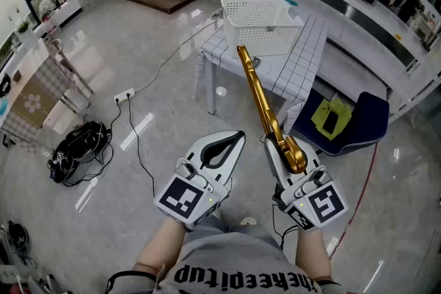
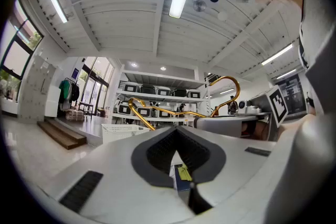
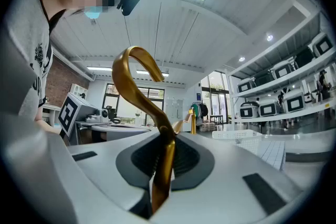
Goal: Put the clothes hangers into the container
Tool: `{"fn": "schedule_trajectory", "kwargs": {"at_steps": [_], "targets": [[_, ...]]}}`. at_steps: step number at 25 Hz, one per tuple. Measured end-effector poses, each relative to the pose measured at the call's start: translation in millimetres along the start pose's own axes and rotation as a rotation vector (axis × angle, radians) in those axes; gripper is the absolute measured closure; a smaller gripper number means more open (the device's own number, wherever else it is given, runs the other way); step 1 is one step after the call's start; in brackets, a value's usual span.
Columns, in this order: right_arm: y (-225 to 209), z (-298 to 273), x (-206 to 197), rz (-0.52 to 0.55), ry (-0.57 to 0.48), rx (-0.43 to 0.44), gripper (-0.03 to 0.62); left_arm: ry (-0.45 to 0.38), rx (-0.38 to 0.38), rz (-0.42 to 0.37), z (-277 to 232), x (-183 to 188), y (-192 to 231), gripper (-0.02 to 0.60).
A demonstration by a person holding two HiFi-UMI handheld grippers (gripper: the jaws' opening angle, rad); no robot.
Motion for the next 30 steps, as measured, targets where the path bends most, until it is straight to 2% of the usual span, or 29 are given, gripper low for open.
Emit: {"fn": "schedule_trajectory", "kwargs": {"at_steps": [5,9,13,19,26,30], "targets": [[5.1,-10.0,-3.0,0.002,0.005,0.003,0.579,-0.04,0.006,-0.031,4.7,-0.8,13.1,0.568],[10.8,-19.1,-4.4,0.005,0.007,0.003,0.579,-0.006,0.002,0.009,10.4,-3.7,19.7,0.568],[16.4,-29.7,-6.5,0.007,0.009,-0.005,0.579,-0.041,0.01,-0.024,14.1,-2.0,36.3,0.569],[22.8,-43.0,-14.2,0.016,0.02,-0.035,0.577,-0.059,-0.037,-0.015,17.2,-7.4,50.2,0.568],[9.8,-45.7,-17.0,0.011,0.026,-0.067,0.576,-0.083,-0.065,-0.021,2.0,-7.1,56.4,0.568],[-9.5,-51.1,-12.4,0.004,0.013,-0.068,0.576,-0.056,-0.063,-0.008,-13.5,-7.3,61.5,0.568]]}}
Point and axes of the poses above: the fingertips, and each gripper's own axes: z backward along the fingers, y to its left, x out of its top, the point moved 2 cm from there along z, backward along the fingers, and after that the axes turned 6 degrees about -z, right-handed, at the moved point
